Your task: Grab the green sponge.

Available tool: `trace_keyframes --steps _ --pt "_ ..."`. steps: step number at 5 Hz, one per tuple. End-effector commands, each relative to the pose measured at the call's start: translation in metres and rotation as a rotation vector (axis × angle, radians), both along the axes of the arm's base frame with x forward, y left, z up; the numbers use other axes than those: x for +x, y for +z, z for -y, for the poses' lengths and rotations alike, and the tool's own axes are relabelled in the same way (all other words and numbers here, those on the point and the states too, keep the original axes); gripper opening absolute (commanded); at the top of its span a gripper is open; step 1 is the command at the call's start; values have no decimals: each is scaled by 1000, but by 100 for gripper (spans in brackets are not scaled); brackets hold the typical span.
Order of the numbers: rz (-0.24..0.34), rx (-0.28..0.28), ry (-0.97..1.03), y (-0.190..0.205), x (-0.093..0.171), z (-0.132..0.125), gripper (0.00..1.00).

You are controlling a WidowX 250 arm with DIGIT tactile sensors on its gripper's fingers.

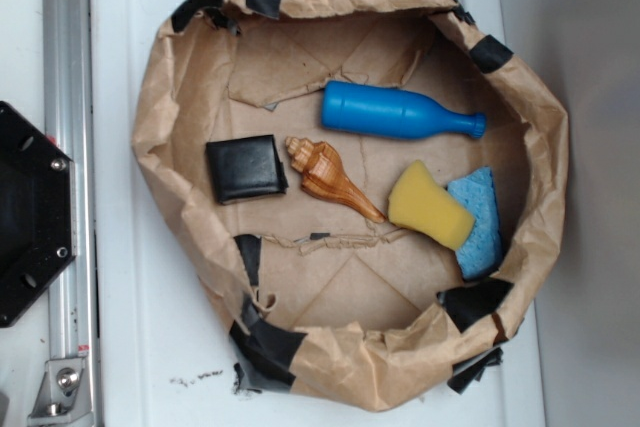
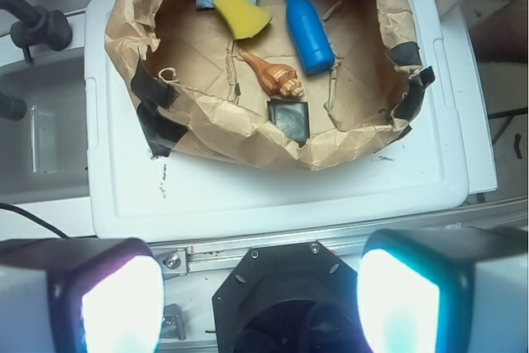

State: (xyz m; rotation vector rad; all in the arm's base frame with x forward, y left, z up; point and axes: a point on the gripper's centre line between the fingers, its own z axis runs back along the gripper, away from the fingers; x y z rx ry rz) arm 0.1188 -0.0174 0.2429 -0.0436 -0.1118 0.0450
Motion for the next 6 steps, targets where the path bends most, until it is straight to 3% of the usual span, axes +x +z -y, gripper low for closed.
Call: trace_keyframes --steps 1,2,3,4,5,6 --pt "0 0 0 0 0 0 100" --pt "39 -2 -42 -32 45 -16 100" --pt "60 131 -128 -66 92 -15 100" --pt "42 179 -237 -104 136 -19 100" --pt "16 156 -315 -149 170 -20 100" --pt "22 114 -443 -171 191 4 100"
